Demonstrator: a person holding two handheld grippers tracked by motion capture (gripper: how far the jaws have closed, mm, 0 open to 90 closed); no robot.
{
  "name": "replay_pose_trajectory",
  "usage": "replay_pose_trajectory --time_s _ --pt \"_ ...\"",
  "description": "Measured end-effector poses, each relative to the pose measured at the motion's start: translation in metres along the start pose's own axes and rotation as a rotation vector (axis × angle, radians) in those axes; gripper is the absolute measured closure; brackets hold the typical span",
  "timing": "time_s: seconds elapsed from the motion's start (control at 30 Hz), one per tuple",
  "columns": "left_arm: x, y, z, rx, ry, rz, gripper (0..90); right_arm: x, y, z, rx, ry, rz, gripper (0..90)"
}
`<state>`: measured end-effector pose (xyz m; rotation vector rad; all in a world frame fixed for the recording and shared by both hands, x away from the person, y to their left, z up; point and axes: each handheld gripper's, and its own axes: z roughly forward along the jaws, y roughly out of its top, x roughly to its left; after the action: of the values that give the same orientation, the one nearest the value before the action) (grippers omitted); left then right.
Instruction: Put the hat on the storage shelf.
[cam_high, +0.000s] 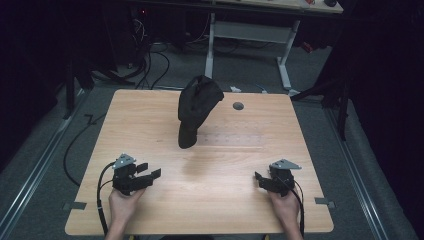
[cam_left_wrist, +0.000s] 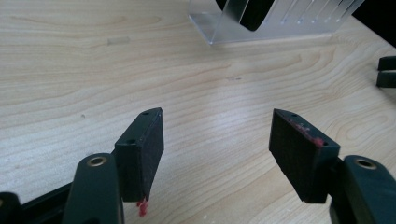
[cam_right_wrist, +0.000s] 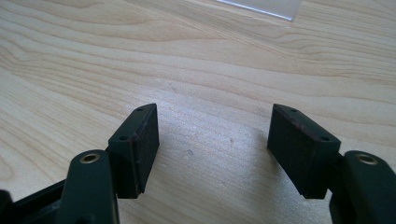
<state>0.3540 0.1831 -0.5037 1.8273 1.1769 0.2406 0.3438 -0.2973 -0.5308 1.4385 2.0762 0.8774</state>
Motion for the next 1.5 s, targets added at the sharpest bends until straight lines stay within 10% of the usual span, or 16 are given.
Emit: replay_pose_trajectory --time_s 0.5,1.23,1.5 --pt "-0.005 -0.016 0.015 0.034 0.029 0.018 34.8 0.0 0.0 0.0 0.0 0.0 0.0 34.0" --pt "-0.023 -0.028 0.031 0.105 0.197 0.204 28.1 0.0 0.0 0.0 0.0 0.0 0.0 34.0" --pt "-0.023 -0.028 0.032 0.105 0.194 0.198 26.8 0.0 0.0 0.0 0.0 -0.001 0.001 34.1"
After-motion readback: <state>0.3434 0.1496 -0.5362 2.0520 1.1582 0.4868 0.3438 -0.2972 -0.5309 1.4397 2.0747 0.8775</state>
